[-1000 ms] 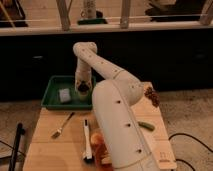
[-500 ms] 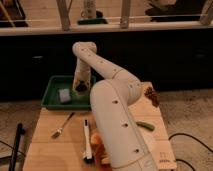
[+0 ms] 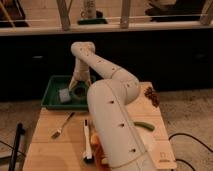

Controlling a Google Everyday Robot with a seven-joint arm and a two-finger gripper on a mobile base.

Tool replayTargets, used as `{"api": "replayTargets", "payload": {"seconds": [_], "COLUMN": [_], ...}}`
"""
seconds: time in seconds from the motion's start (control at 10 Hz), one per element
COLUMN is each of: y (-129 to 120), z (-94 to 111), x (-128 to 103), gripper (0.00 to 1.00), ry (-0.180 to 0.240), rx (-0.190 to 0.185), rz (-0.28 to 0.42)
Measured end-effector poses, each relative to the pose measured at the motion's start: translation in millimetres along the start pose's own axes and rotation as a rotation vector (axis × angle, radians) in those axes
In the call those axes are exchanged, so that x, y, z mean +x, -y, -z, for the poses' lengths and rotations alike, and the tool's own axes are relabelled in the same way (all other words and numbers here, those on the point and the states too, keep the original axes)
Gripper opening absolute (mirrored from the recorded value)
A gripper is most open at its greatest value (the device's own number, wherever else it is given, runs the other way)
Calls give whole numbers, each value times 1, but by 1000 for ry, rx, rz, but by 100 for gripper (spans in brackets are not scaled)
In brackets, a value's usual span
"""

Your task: Stack cups into tray

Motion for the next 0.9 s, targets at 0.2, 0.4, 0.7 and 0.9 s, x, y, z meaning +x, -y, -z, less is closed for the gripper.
{"api": "replayTargets", "payload": {"seconds": [0.2,0.4,0.7,0.9], "y": [0,-2,-3,-6], "z": [1,7,15,22], "x": [0,0,3,5], "gripper": [80,80,80,80], "ry": [-4,-15,-27,-27], "rx": [3,7,9,6], "rz": [-2,-7,-15,-23]}}
